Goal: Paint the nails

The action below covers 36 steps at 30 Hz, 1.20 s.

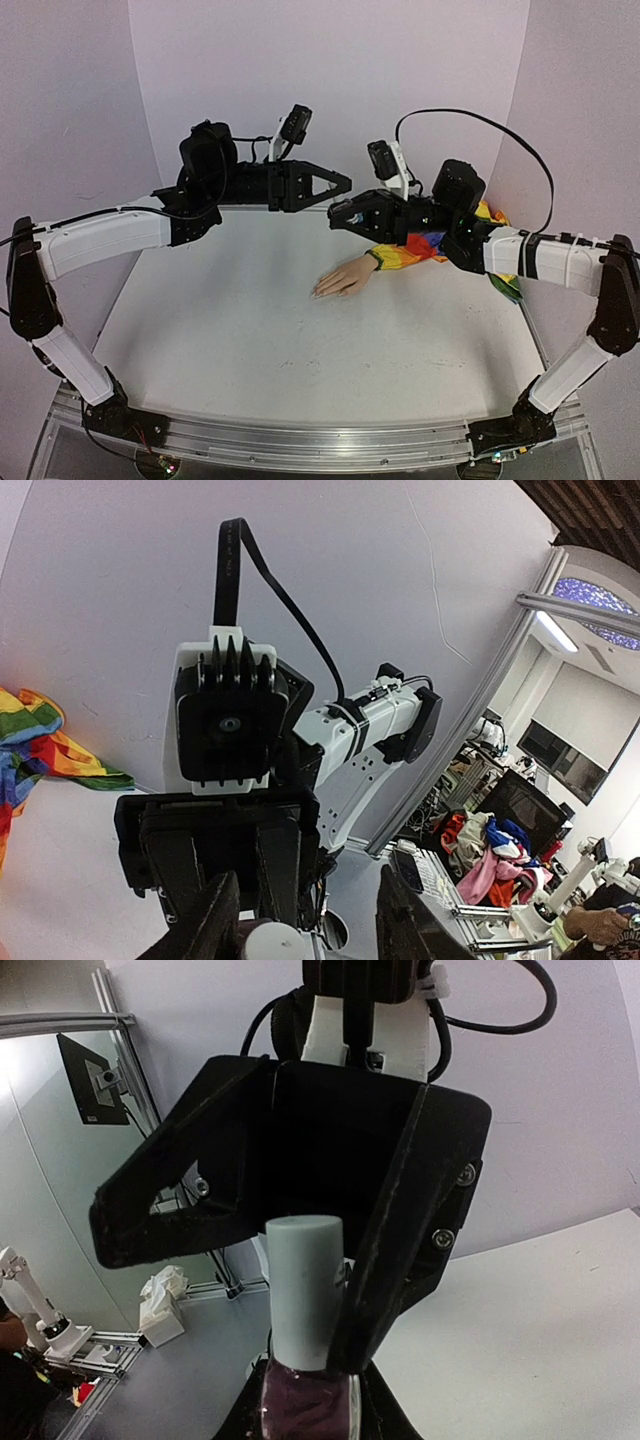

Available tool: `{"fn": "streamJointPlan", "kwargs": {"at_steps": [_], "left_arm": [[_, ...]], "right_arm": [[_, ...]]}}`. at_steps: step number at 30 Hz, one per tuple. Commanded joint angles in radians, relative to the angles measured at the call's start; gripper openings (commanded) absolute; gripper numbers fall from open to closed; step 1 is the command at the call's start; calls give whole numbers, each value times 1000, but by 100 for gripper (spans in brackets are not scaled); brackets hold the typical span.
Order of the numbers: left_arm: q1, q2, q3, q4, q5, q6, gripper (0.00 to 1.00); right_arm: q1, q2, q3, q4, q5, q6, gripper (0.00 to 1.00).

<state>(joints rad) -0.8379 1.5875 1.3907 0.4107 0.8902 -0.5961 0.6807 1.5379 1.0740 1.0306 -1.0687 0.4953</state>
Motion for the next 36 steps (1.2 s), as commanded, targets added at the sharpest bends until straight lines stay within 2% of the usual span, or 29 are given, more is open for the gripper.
{"fn": "streamJointPlan", "kwargs": {"at_steps": [1, 6, 9, 11, 13, 16, 18, 20, 21, 24, 27, 30, 31, 36], "left_arm": [[-4, -6, 29, 76, 46, 0, 43], [-1, 0, 27, 50, 8, 37, 23], [-1, 2, 39, -41, -57, 106, 13], [-1, -4, 38, -104, -138, 154, 5], [-4, -14, 34, -152, -232, 204, 0], [-21, -16, 44, -216, -383, 264, 0], [-55, -10, 63, -270, -563, 304, 0], [-81, 14, 92, -319, -726, 296, 0], [-88, 33, 112, -340, -785, 271, 0], [-90, 100, 195, -397, -839, 205, 0], [-91, 148, 260, -447, -834, 169, 0], [-89, 164, 293, -459, -806, 176, 4], [-88, 163, 299, -460, -791, 181, 9], [-66, 136, 302, -460, -654, 179, 45]], "right_arm": [[-4, 10, 51, 138, -15, 57, 0], [-14, 16, 48, 140, 24, 47, 0], [-42, 13, 34, 138, 81, 41, 0], [-57, 6, 22, 128, 149, 12, 0], [-61, -17, 19, 14, 277, -70, 0], [-52, -30, 57, -182, 613, -239, 0], [4, -25, 88, -278, 1000, -359, 0], [85, 4, 95, -244, 1445, -500, 0], [113, 31, 91, -181, 1591, -580, 0], [150, 125, 157, -99, 1822, -708, 0], [153, 170, 201, -98, 1806, -710, 0], [151, 163, 197, -98, 1690, -698, 0], [152, 153, 189, -98, 1651, -689, 0], [144, 68, 119, -104, 1440, -655, 0]]}}
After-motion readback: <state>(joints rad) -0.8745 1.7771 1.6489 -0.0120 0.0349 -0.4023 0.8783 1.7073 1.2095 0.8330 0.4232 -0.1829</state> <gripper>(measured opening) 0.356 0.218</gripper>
